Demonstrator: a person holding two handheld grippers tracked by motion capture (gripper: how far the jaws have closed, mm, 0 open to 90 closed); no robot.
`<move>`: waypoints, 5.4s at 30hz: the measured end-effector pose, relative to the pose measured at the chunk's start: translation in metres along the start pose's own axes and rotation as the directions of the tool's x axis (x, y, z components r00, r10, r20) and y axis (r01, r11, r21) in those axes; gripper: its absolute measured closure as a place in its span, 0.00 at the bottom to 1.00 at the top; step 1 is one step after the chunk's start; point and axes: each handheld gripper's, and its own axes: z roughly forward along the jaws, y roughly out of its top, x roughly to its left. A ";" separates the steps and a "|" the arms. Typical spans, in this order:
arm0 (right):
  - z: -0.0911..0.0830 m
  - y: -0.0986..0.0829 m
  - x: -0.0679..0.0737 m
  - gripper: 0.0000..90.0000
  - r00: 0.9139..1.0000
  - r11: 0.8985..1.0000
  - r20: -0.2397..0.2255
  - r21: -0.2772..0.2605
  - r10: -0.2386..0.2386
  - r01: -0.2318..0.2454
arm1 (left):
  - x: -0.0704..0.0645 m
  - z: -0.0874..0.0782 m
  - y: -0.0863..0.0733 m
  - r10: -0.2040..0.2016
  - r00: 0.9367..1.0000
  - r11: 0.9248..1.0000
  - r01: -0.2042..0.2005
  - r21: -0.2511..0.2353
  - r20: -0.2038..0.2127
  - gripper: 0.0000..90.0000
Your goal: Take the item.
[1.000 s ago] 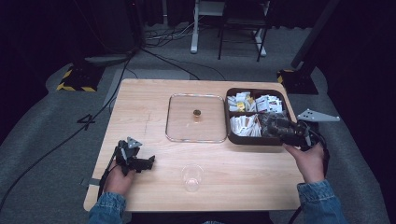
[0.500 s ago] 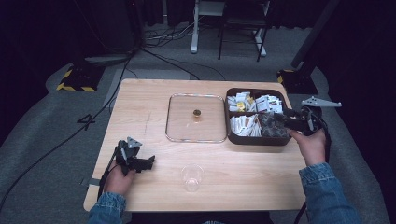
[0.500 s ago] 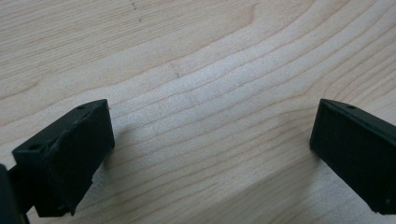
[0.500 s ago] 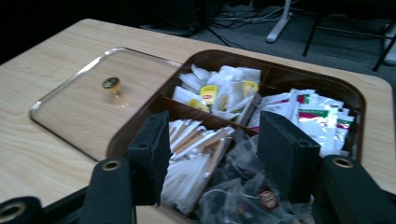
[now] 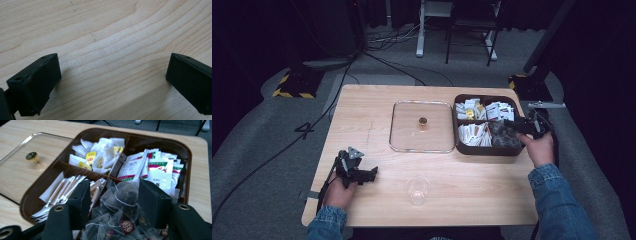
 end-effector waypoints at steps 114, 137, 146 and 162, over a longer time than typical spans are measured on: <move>-0.080 -0.016 0.197 0.83 0.805 0.927 -0.467 -0.265 -0.365 0.266 | -0.002 -0.003 -0.003 -0.011 1.000 1.000 0.011 0.002 -0.007 0.00; -0.053 -0.029 0.250 0.83 0.740 0.915 -0.539 -0.227 -0.404 0.334 | 0.000 -0.001 -0.001 -0.001 1.000 1.000 0.001 -0.001 0.005 0.00; -0.040 -0.040 0.268 0.83 0.704 0.901 -0.563 -0.233 -0.432 0.366 | 0.000 -0.001 -0.001 -0.003 1.000 1.000 0.003 0.001 0.005 0.00; -0.012 -0.055 0.283 0.83 0.678 0.904 -0.618 -0.139 -0.398 0.404 | -0.001 -0.001 -0.001 -0.007 1.000 1.000 0.007 0.000 0.006 0.00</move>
